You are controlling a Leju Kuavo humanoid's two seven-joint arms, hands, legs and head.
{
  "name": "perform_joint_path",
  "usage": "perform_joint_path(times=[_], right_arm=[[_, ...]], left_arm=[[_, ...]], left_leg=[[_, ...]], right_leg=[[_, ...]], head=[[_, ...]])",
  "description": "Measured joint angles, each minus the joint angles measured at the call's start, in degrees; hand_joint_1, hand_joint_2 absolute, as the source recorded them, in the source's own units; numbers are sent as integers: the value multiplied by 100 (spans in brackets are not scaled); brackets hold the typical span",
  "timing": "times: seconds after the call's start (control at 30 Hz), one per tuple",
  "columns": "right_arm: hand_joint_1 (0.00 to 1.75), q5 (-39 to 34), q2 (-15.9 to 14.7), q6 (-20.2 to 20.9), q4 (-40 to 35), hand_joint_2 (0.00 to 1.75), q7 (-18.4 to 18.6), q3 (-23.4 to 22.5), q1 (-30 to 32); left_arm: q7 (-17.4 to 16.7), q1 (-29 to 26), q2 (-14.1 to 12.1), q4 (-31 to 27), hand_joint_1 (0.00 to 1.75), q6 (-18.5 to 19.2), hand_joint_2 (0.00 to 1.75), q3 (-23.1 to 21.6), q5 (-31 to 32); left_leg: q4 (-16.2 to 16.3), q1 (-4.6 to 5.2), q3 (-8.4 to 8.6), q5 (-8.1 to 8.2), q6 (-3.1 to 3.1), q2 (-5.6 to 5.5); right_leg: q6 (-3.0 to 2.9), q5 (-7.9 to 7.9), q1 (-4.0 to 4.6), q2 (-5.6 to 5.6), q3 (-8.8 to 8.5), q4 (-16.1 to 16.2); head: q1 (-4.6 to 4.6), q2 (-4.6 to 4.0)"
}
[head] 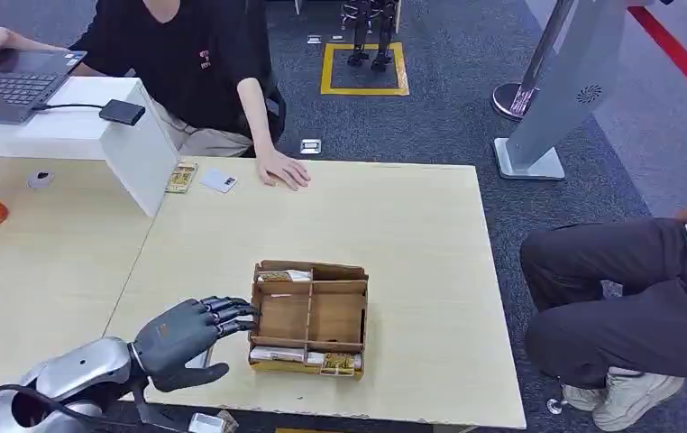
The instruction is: Pass the card to the sensor for recognition and then transmit it.
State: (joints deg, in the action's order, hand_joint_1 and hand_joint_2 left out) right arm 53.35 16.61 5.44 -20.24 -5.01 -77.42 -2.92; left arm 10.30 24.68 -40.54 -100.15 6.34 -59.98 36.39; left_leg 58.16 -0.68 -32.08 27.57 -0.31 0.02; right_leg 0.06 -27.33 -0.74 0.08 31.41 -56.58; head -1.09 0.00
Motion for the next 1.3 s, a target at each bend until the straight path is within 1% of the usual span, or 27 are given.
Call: perform_joint_path(times=[0.17, 0.3, 0.4, 0.43, 0.47, 0.6, 0.67, 0.77, 0.8, 0.83, 0.87, 0.9, 0.97, 1.07, 1.1, 1.17, 1.2, 1.3], right_arm=[[0, -72, 2, 11, -7, 0, 28, -20, 2], [0, -92, 4, 20, -15, 0, 37, -53, 4], [0, -118, 11, 37, -33, 0, 44, -85, 5], [0, -131, 15, 37, -39, 0, 44, -94, 4], [0, -133, 20, 41, -48, 0, 46, -99, 5], [0, -195, 37, 74, -83, 0, 63, -122, 8], [0, -225, 70, 98, -135, 0, 87, -142, 12], [0, -282, 157, 140, -257, 0, 151, -177, 34], [0, -297, 179, 157, -300, 0, 166, -188, 36], [0, -304, 208, 177, -341, 0, 168, -197, 41], [0, -304, 231, 190, -374, 0, 175, -208, 45], [0, -304, 243, 192, -400, 0, 177, -219, 48], [0, -311, 267, 199, -435, 0, 177, -241, 51], [0, -321, 304, 199, -479, 0, 177, -251, 55], [0, -328, 306, 199, -490, 0, 177, -256, 55], [0, -354, 313, 199, -496, 0, 177, -265, 55], [0, -358, 317, 199, -501, 0, 177, -271, 55], [0, -372, 324, 194, -505, 0, 177, -278, 55]], left_arm=[[-68, -371, 35, -55, 42, -256, 175, 0, 122], [-83, -609, 79, -101, 40, -339, 175, 0, 199], [-110, -725, 105, -122, 44, -381, 175, 0, 223], [-118, -752, 109, -125, 40, -387, 175, 0, 247], [-123, -784, 111, -127, 42, -394, 175, 0, 265], [-251, -940, 151, -149, 42, -553, 175, 2, 380], [-328, -1082, 244, -149, 42, -728, 175, 11, 496], [-450, -1392, 526, -149, 44, -1069, 175, 76, 765], [-475, -1464, 604, -149, 38, -1128, 175, 90, 822], [-505, -1537, 678, -149, 37, -1190, 175, 107, 879], [-523, -1597, 750, -149, 30, -1242, 175, 127, 922], [-533, -1651, 826, -149, 33, -1283, 175, 144, 938], [-545, -1758, 960, -147, 33, -1332, 175, 171, 979], [-403, -1802, 1093, -103, 35, -1375, 175, 223, 923], [-345, -1806, 1119, -87, 38, -1384, 175, 241, 894], [-225, -1846, 1196, -39, 37, -1388, 175, 315, 863], [-184, -1861, 1246, -9, 33, -1388, 175, 348, 855], [-131, -1897, 1373, 52, 31, -1393, 175, 393, 853]], left_leg=[[0, 0, 0, 0, 0, 1], [0, 0, 0, 0, 0, 1], [0, 0, 0, 0, 0, 1], [0, 0, 0, 0, 0, 1], [0, 0, 0, 0, 0, 1], [0, 0, 1, 0, 0, 1], [0, 1, 0, 0, 0, 1], [0, 1, -1, 1, 1, 1], [0, 1, -2, 2, 1, 1], [0, 2, -2, 2, 2, 1], [0, 2, -2, 3, 2, 1], [0, 2, -2, 3, 3, 1], [0, 2, -2, 3, 3, 1], [0, 1, -1, 2, 3, 0], [0, 1, -1, 2, 2, 0], [0, 1, 0, 1, 2, 0], [0, 0, 0, 1, 1, 0], [0, 0, 0, 1, 1, 0]], right_leg=[[0, 0, 0, 2, 1, 0], [0, 0, 0, 1, 1, 1], [0, 0, 0, 0, 0, 0], [0, 0, 0, 0, 0, 0], [0, 0, 0, 1, 0, 0], [0, 0, 0, 1, 0, 0], [0, 0, -1, 1, 0, 1], [1, -1, -1, 1, 1, 3], [1, -1, -1, 1, 1, 3], [1, -1, -1, 1, 1, 4], [1, -1, -1, 1, 1, 4], [1, -1, -1, 1, 0, 4], [1, -1, -1, 0, 0, 4], [1, -1, -1, -1, -1, 4], [1, 0, -1, -1, -2, 3], [1, 0, -1, -1, -2, 3], [1, 0, -1, 0, -2, 3], [1, 0, -1, -2, -3, 3]], head=[[0, 0], [-2, 0], [0, 0], [-2, 0], [-2, 0], [0, 0], [0, 0], [0, 0], [0, 0], [-2, 0], [0, 0], [-2, 0], [-2, 0], [0, 0], [2, 0], [0, 0], [2, 0], [0, 0]])
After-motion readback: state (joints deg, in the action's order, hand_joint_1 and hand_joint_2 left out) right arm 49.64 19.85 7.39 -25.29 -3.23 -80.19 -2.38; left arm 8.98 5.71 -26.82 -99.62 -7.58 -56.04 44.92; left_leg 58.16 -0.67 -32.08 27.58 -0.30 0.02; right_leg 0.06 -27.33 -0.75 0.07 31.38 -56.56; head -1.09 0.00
